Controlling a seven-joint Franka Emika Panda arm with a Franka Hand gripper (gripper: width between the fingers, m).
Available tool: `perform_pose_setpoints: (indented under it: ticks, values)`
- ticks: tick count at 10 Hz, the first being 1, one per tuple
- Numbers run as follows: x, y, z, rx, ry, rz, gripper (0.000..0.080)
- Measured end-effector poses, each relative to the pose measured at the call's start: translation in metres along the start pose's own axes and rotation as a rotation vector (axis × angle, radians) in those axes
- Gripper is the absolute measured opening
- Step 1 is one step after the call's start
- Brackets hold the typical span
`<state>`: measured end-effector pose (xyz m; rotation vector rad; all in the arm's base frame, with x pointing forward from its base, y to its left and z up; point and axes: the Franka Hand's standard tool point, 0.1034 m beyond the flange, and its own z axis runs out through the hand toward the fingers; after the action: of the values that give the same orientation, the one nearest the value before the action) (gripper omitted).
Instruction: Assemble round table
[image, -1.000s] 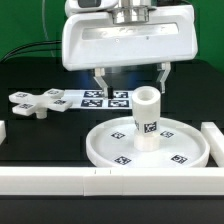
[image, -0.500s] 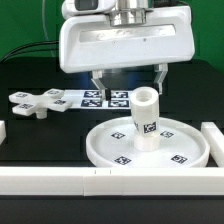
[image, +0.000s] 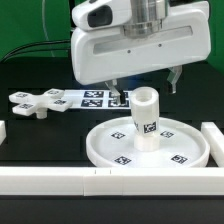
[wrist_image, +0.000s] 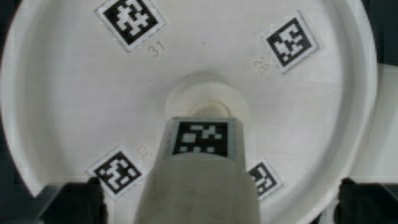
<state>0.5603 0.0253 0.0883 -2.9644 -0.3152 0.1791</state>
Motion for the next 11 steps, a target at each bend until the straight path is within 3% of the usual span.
perform_pose_setpoints:
  ticks: [1,3,11]
  values:
    - [0.002,0.005,0.000,0.015,-0.068,-0.009,0.0649]
    - [0.009,0.019,-0.001,0.017,-0.092,-0.039,0.0649]
    - [0.021,0.015,-0.001,0.015,-0.082,-0.047,0.0649]
